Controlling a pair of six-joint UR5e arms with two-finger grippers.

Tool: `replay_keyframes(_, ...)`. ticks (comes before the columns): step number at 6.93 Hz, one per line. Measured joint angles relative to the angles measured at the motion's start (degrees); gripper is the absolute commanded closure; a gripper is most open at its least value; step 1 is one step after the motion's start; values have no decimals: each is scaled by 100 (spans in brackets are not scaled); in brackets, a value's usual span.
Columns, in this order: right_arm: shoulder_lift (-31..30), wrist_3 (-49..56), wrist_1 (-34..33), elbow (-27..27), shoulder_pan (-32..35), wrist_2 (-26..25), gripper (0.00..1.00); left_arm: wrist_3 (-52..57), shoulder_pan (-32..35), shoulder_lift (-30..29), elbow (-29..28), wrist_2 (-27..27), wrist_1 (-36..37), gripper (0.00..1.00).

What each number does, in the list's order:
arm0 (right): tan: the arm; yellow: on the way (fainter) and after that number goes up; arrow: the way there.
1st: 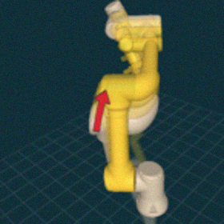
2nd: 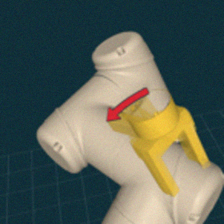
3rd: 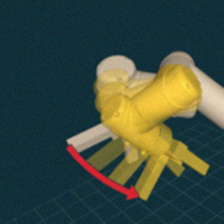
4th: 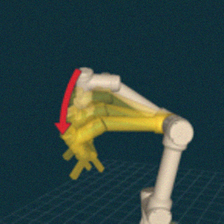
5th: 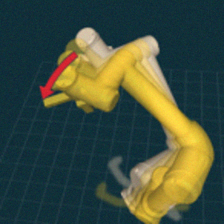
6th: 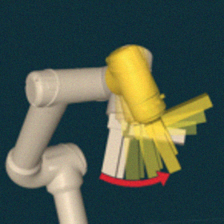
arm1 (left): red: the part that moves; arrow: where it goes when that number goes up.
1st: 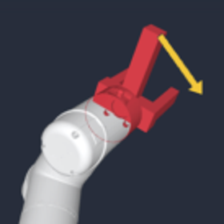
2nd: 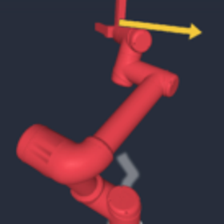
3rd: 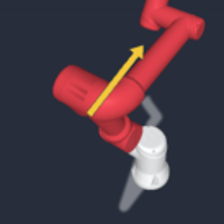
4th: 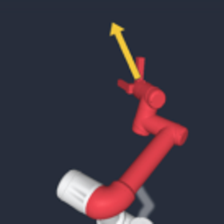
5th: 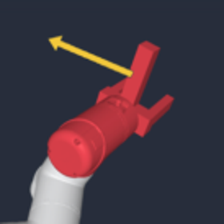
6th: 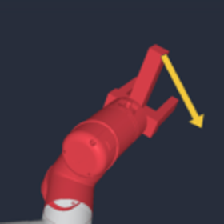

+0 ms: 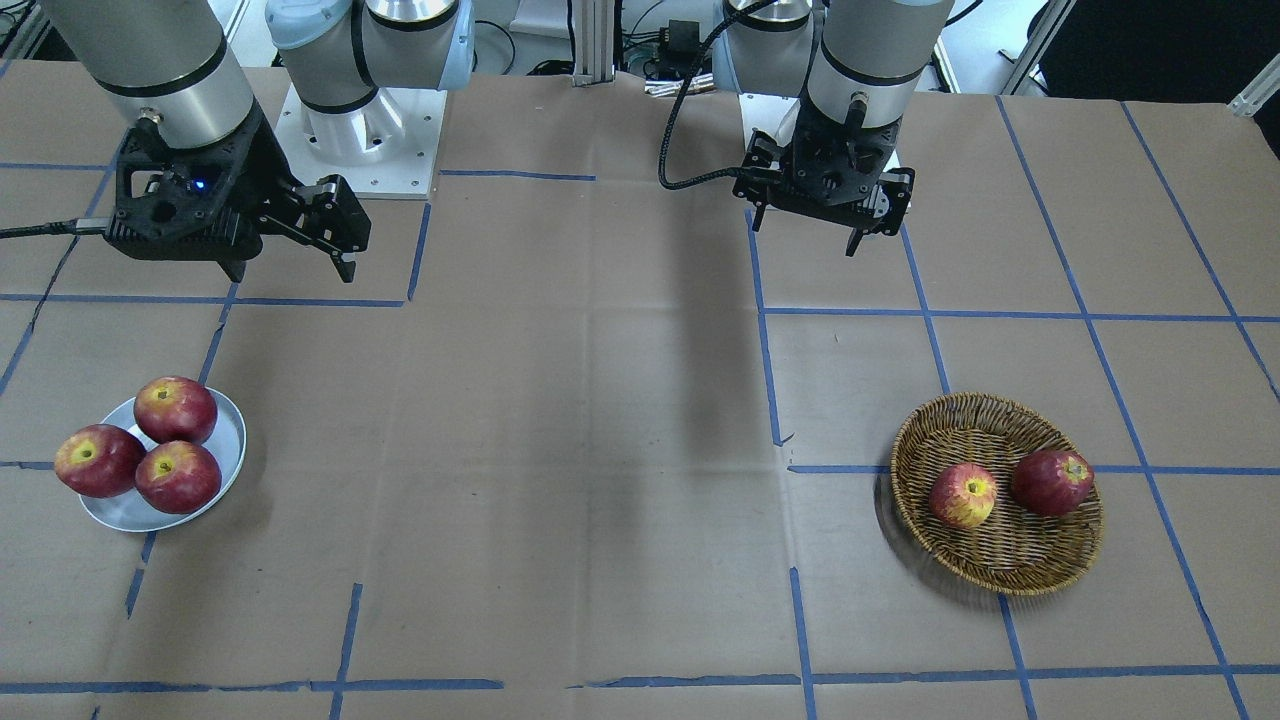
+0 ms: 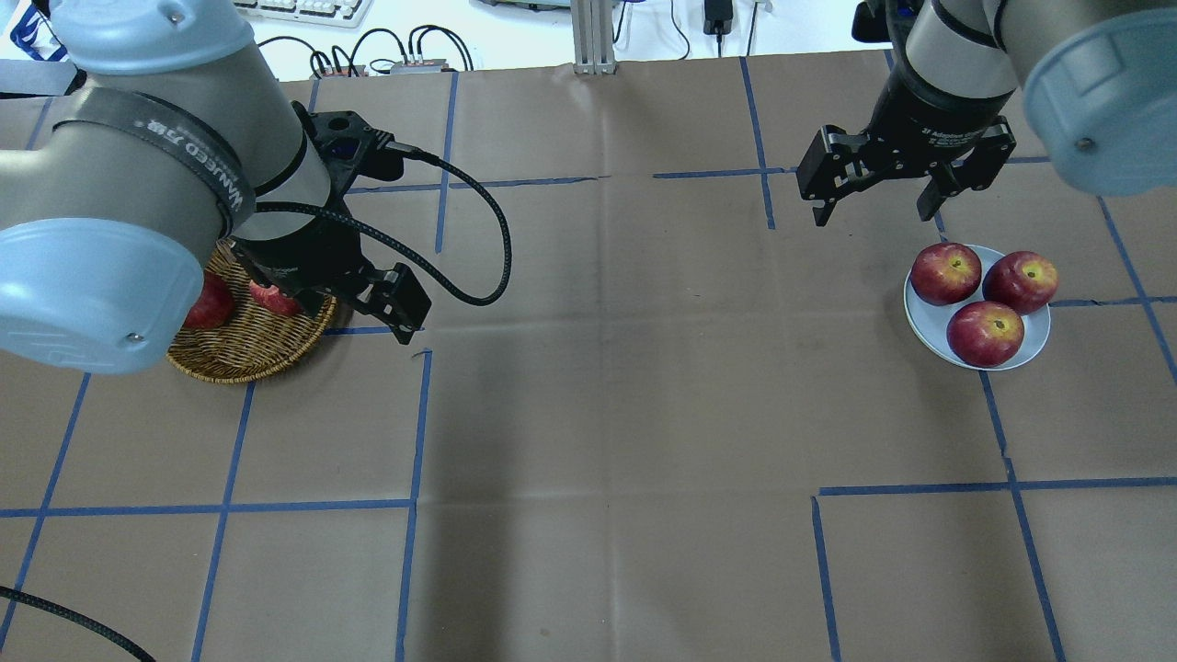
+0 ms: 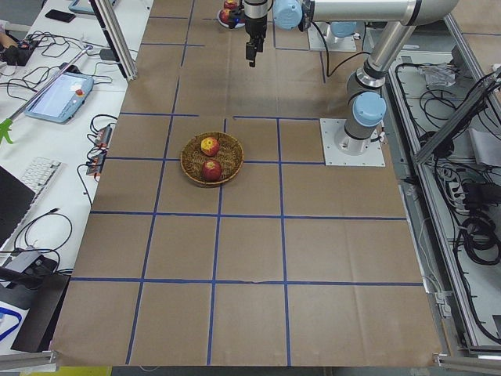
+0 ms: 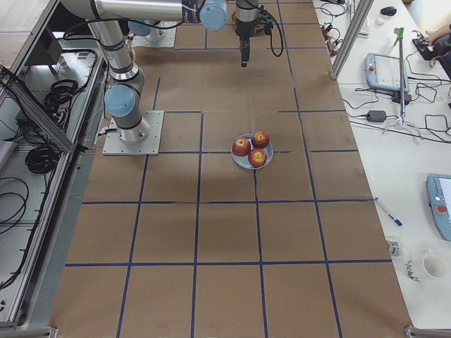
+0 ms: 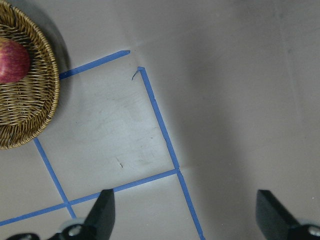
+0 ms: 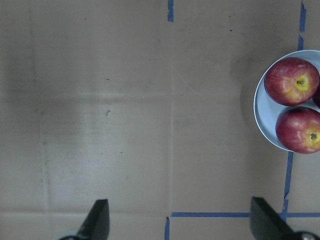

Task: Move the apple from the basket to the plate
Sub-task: 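Lower the left gripper into the wicker basket over the apples, then close the left gripper on the yellow-red apple in the basket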

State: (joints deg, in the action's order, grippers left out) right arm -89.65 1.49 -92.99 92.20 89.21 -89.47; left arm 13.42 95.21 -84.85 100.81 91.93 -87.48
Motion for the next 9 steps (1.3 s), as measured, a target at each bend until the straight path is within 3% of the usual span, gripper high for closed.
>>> replay_keyframes(3,1,0,2,0,6,0,0,53,-295,18,7,31,-15,1)
replay_keyframes(6,2,0,8,-4,3,-4,0,270,-1311,-392,-1,58,95,1)
replay_keyframes(9,3,0,-2,-18,0,2,0,1836,-1690,-1653,-79,115,1792,1)
